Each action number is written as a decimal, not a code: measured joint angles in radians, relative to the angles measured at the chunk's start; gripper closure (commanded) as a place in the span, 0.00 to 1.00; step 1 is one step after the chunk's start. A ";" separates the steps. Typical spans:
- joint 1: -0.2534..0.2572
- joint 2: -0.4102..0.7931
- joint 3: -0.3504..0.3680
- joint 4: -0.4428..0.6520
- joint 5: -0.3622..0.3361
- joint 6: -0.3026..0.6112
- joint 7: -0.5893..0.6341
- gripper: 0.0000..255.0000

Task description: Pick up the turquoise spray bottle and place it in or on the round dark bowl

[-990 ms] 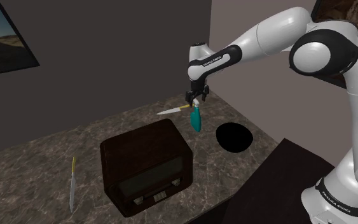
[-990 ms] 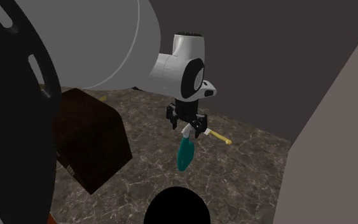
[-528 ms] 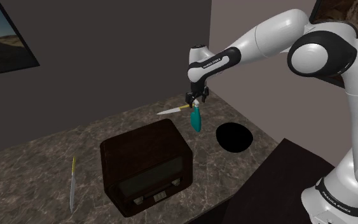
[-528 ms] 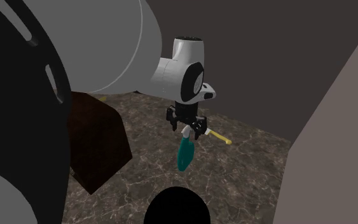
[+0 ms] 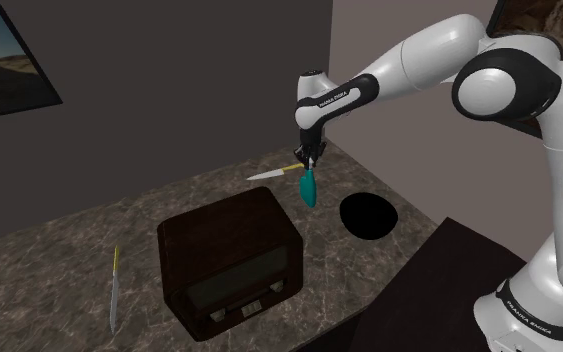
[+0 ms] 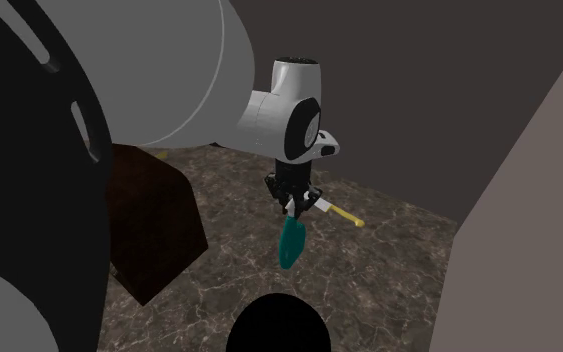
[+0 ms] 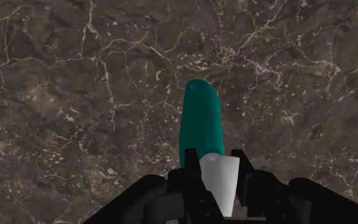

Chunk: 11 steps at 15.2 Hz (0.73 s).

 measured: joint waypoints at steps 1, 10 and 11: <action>0.000 0.000 0.000 0.000 0.000 0.000 0.000 1.00; 0.000 -0.037 -0.001 0.024 -0.001 -0.062 0.001 1.00; 0.001 -0.042 0.000 0.031 -0.001 -0.073 0.001 1.00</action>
